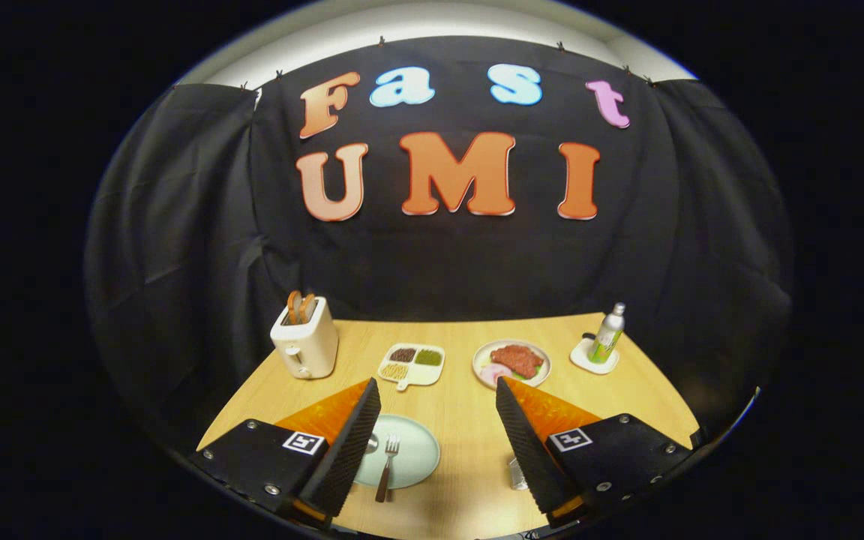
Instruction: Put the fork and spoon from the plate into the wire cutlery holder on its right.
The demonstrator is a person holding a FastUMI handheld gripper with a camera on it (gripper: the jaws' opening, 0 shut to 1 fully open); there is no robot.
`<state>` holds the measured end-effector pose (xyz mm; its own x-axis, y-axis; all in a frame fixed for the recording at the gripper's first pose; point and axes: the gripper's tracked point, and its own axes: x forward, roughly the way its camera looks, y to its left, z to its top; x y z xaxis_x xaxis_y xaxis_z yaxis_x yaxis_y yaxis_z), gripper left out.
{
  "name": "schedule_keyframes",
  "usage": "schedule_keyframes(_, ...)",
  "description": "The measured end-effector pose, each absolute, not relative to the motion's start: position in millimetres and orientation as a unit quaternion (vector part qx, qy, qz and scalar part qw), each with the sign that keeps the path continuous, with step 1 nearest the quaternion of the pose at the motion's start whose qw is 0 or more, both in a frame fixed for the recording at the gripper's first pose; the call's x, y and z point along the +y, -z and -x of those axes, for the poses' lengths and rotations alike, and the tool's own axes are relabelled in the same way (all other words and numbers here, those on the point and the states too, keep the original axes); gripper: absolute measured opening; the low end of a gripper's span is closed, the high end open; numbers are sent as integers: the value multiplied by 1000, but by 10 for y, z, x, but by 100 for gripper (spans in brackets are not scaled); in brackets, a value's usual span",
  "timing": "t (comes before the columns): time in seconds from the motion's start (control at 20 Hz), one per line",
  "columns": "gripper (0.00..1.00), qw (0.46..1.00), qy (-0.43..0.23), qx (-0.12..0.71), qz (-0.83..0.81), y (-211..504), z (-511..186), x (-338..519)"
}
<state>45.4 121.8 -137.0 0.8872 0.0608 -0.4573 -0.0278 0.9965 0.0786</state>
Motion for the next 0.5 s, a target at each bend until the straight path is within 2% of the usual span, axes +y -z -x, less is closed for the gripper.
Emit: schedule_keyframes(0.5, 83, 897, -86, 434, -12, 2557, -218, 1775)
